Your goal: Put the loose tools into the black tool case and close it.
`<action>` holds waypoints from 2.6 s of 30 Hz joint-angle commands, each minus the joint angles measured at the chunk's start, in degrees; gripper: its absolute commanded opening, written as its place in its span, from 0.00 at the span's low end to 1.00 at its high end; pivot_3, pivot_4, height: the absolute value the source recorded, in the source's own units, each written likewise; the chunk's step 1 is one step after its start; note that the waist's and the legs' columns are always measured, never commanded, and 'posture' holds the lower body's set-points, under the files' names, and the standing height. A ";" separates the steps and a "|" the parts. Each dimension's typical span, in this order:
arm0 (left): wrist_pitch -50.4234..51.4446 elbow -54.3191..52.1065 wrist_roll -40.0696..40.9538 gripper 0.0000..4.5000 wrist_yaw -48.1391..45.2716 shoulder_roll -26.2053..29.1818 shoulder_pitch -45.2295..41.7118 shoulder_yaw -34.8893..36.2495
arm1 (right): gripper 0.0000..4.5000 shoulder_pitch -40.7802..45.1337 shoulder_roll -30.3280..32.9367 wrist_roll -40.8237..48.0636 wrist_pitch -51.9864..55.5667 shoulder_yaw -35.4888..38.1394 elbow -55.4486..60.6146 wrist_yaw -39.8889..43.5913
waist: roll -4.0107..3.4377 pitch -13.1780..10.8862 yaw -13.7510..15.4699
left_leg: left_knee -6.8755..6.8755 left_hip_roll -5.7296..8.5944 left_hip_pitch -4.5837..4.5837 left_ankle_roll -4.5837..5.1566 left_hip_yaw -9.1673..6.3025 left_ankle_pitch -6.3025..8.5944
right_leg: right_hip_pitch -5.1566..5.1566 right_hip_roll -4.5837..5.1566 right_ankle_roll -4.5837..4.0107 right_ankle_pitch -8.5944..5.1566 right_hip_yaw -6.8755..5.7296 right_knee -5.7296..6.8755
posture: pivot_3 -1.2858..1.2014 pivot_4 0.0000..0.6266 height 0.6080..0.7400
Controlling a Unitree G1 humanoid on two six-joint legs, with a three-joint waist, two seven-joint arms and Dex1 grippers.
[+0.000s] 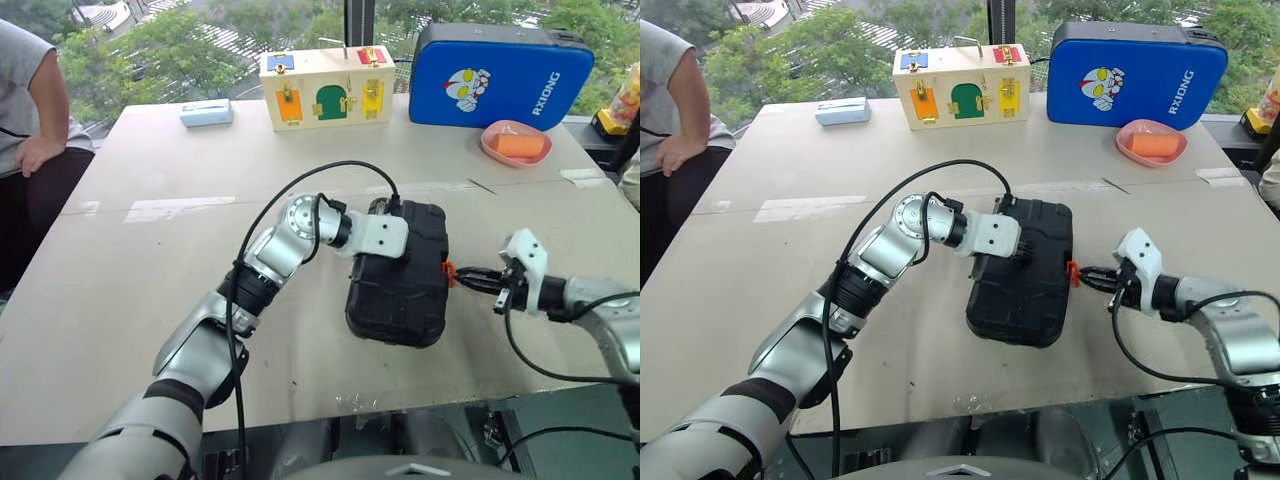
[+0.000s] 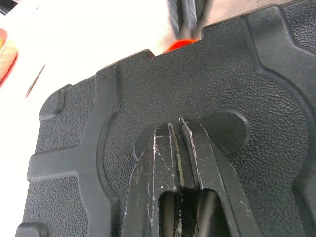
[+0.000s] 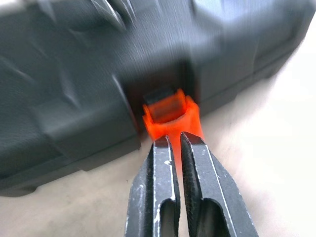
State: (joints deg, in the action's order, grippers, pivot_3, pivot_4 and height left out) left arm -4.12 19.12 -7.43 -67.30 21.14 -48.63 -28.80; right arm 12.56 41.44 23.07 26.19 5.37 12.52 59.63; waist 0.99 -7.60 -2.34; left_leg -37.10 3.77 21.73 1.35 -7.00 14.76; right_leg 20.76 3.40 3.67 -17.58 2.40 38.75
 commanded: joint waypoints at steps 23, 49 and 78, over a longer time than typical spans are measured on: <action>4.38 0.91 -4.78 0.00 -2.78 2.64 5.67 -4.97 | 0.68 17.05 4.75 -10.37 -21.34 -12.56 -33.88 23.01 | 0.05 0.12 1.53 | 0.00 0.03 0.07 0.01 -0.05 0.02 | -0.09 0.09 -0.01 0.01 -0.10 -0.29 | 0.52 0.24 0.96; 4.74 0.53 -4.92 0.00 -2.40 2.33 5.96 -5.42 | 0.14 13.70 7.01 -3.83 -17.68 -6.28 -28.06 25.06 | -0.04 0.08 2.00 | 0.01 0.06 0.18 0.00 -0.15 0.02 | -0.06 0.19 -0.01 0.01 -0.12 -0.34 | 0.52 0.24 0.96; 4.33 1.44 -5.01 0.00 -1.87 1.45 5.40 -5.59 | 0.02 5.64 9.04 -12.65 -23.92 -7.04 -27.00 14.77 | -0.10 0.09 1.83 | -0.03 0.07 0.14 0.01 -0.09 0.02 | -0.11 0.18 0.00 0.02 -0.17 -0.35 | 0.52 0.24 0.96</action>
State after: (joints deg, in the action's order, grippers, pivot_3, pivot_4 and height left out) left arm -1.97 14.99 -7.67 -67.26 21.84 -46.70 -28.99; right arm 16.88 50.86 11.21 3.38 -1.76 -14.84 75.65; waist 0.89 -7.50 -0.51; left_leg -37.13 3.84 21.88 1.36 -7.09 14.78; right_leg 20.65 3.58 3.68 -17.56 2.22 38.40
